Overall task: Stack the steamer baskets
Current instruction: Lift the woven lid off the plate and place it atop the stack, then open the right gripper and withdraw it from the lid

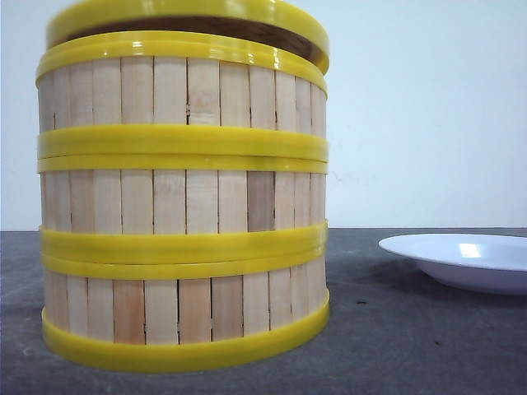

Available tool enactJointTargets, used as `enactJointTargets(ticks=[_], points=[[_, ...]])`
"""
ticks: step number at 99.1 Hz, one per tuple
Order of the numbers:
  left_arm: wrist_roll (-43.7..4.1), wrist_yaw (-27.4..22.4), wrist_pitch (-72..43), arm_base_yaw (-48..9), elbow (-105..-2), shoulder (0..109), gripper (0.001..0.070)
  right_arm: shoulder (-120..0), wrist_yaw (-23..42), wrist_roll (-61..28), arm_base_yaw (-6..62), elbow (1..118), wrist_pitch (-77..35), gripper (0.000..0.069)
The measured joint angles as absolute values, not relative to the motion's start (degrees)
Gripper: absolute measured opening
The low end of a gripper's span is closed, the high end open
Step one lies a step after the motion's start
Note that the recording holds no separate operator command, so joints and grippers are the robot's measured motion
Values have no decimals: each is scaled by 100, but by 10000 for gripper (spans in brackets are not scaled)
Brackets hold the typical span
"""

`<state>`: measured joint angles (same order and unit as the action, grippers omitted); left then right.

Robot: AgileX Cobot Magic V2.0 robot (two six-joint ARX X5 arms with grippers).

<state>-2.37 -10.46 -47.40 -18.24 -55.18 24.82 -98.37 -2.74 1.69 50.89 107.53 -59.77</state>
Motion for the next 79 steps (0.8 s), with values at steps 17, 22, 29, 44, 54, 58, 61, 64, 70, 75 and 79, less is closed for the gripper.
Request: enactJointTargets(ticks=[17, 22, 29, 44, 54, 58, 61, 64, 70, 75, 79], points=[[-237, -1046, -4740, -1824, -5518, 2482, 194, -9837, -292, 163, 5065, 10753, -5979, 46], [-239, -1046, -4740, -1824, -5518, 2480, 194, -9837, -292, 163, 5061, 10753, -5981, 46], [-237, -1046, -4740, -1824, -5518, 2480, 194, -9841, -294, 163, 5061, 10753, -5988, 46], [-239, -1046, -4740, -1824, -5518, 2480, 194, -9889, -298, 163, 5063, 10753, -6114, 46], [-237, -1046, -4742, -1824, -5518, 2480, 194, -9966, -303, 163, 5070, 10753, -6108, 46], [-239, -1046, -4742, -1824, -5518, 2480, 194, -9979, -298, 161, 5083, 10753, -6099, 46], [-239, -1046, -4742, -1824, -5518, 2480, 194, -9979, -298, 163, 5092, 10753, -6099, 46], [-239, -1046, -4742, -1824, -5518, 2480, 194, -9979, -301, 163, 5103, 10753, -6101, 46], [-237, -1046, -4742, -1824, -5518, 2480, 194, -9979, -296, 163, 5118, 10755, -6101, 46], [-237, -1046, -4742, -1824, -5518, 2480, 194, -9979, -298, 161, 5122, 10755, -6104, 46], [-237, -1046, -4740, -1824, -5518, 2480, 194, -9979, -309, 161, 5122, 10755, -6104, 46]])
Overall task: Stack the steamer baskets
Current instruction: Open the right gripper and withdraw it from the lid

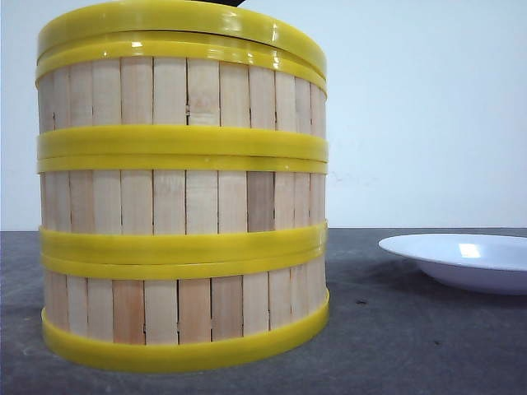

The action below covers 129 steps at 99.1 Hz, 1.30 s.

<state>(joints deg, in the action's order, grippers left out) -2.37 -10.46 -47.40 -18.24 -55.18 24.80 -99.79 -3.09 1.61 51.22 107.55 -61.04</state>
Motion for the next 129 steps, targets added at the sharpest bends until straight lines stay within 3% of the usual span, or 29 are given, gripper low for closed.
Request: enactJointTargets(ticks=[42, 59, 68, 90, 129], points=[[-235, -1046, -4740, -1824, -5518, 2480, 194, -9990, -410, 154, 5122, 10755, -6182, 53], [-235, -1046, -4742, -1824, -5518, 2480, 194, -10012, -473, 156, 5140, 10755, -6086, 257], [-233, -1046, -4742, -1824, -5518, 2480, 194, -10012, -449, 154, 5168, 10755, -5892, 303], [-233, -1046, -4742, -1824, -5518, 2480, 194, -9717, -58, 128, 5151, 10757, -5566, 318], [-233, -1046, -4687, -1824, -5518, 2480, 194, -7738, 1203, 60, 5140, 10785, -5288, 318]])
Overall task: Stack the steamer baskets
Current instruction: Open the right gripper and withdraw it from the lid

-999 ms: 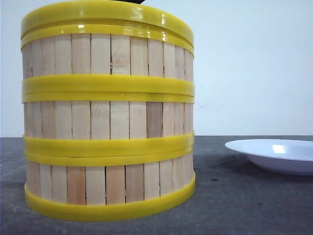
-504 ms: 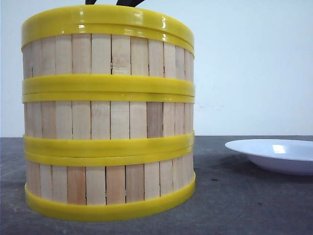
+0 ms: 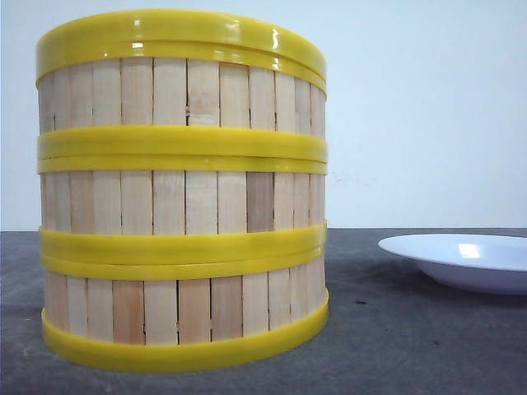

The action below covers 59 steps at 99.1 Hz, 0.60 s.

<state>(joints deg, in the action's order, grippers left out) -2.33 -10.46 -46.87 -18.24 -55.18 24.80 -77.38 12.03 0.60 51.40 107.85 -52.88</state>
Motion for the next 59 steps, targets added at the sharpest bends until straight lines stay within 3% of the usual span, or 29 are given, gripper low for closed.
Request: enactJointTargets(ticks=[24, 59], points=[[-154, -1046, -4469, -1824, -5461, 2456, 199, -6766, 1785, 38, 5142, 10182, -5231, 318], [-106, -1166, -4152, -1824, -4375, 1708, 199, -4541, 2547, 454, 5142, 6770, -4112, 318]])
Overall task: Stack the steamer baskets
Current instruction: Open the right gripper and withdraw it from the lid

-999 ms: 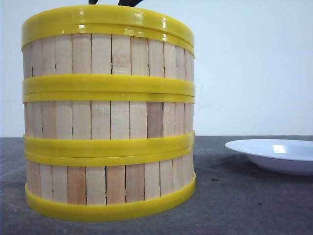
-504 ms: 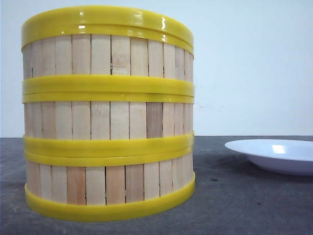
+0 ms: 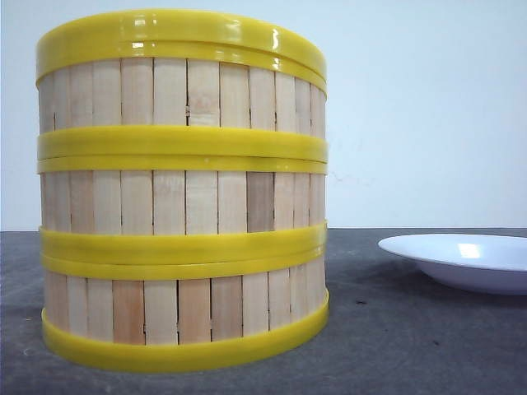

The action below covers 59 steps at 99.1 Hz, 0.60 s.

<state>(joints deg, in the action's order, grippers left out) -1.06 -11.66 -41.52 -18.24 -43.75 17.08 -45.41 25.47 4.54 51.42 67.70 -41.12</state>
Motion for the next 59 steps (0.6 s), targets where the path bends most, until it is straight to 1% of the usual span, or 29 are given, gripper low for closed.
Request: enactJointTargets(ticks=[10, 19, 28, 40, 42, 45, 48, 49, 52, 55, 59], points=[[-106, -1179, -4160, -1824, -4156, 1577, 199, -4003, 2558, 657, 5142, 5913, -3997, 318], [-106, -1179, -4222, -1824, -4117, 1575, 199, -3721, 2558, 847, 5144, 5411, -4007, 318], [-106, -1186, -4174, -1824, -4117, 1573, 199, -3618, 2556, 1009, 5142, 5203, -4040, 318], [-106, -1184, -4152, -1824, -4117, 1573, 197, -3603, 2556, 1092, 5144, 5201, -3944, 312], [-106, -1186, -4152, -1824, -4117, 1573, 195, -3601, 2554, 1098, 5144, 5201, -3940, 298], [-106, -1186, -4152, -1824, -4117, 1573, 185, -3590, 2556, 1103, 5144, 5201, -3940, 255], [-106, -1186, -4152, -1824, -4117, 1573, 160, -3586, 2558, 1103, 5144, 5201, -3942, 188], [-106, -1186, -4150, -1824, -4117, 1573, 145, -3583, 2558, 1103, 5144, 5201, -3940, 160], [-108, -1184, -4150, -1824, -4117, 1573, 101, -3579, 2558, 1098, 5144, 5201, -3940, 105], [-110, -1184, -4152, -1824, -4117, 1573, 67, -3577, 2558, 1098, 5144, 5201, -3940, 69], [-108, -1186, -4152, -1824, -4117, 1573, 40, -3577, 2556, 1098, 5144, 5201, -3940, 41]])
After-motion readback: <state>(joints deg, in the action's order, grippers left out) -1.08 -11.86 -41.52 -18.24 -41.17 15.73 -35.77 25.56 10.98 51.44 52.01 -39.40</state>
